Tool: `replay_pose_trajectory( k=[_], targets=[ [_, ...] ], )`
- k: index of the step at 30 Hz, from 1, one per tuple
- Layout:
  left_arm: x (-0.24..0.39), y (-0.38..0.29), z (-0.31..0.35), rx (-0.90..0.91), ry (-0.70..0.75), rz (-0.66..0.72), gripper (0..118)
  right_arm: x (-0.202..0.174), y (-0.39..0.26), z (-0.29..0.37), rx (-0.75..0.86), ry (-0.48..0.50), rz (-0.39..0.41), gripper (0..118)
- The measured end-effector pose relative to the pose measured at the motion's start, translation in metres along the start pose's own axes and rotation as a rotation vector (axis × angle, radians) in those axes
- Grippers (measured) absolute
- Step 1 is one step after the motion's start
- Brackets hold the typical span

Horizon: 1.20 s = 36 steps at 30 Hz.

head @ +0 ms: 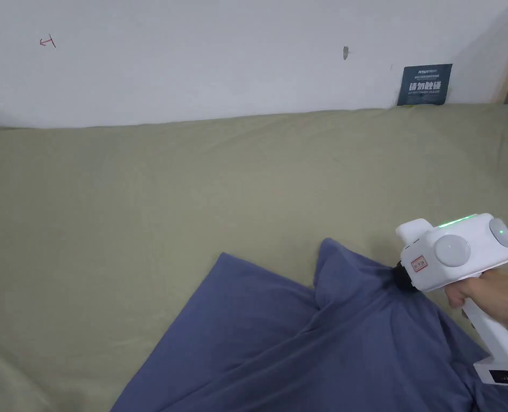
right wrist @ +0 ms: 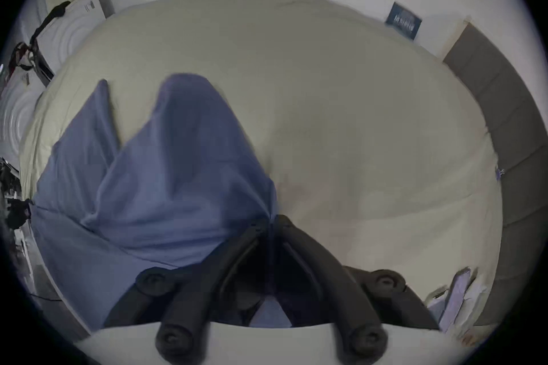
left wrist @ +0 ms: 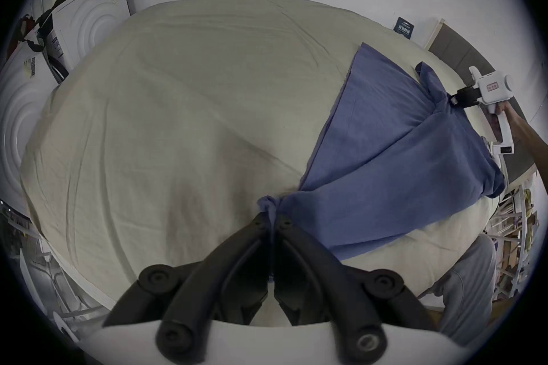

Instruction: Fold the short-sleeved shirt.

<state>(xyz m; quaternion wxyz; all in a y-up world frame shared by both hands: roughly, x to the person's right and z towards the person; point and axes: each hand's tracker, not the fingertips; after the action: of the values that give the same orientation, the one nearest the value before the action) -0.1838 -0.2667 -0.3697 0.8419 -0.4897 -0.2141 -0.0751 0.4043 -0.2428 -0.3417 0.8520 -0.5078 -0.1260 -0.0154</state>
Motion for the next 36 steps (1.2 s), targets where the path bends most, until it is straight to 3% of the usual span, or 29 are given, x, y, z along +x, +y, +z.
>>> replay_pose_trajectory(
  k=[4,7,10,15,22,26,36],
  targets=[
    [0.001,-0.001,0.007,0.007,0.011,0.009,0,-0.001,-0.008,0.038,0.069,-0.005,0.021,6],
    [0.002,0.0,0.017,0.02,0.019,0.017,0,0.007,-0.014,0.077,0.105,0.038,-0.01,6],
    [0.003,0.003,0.035,0.065,0.024,0.031,0,0.005,-0.023,0.119,0.167,-0.002,0.05,6],
    [0.012,0.023,0.07,0.175,0.021,0.04,0,0.01,-0.036,0.193,0.279,-0.022,0.037,6],
    [0.032,0.081,0.142,0.386,0.024,0.029,0,0.015,-0.047,0.3,0.463,-0.081,0.041,6],
    [0.04,0.125,0.188,0.503,0.048,0.013,0,0.024,-0.049,0.347,0.551,-0.103,0.003,6],
    [0.05,0.22,0.279,0.673,0.111,0.0,0,0.031,-0.01,0.399,0.671,-0.141,-0.051,6]
  ],
)
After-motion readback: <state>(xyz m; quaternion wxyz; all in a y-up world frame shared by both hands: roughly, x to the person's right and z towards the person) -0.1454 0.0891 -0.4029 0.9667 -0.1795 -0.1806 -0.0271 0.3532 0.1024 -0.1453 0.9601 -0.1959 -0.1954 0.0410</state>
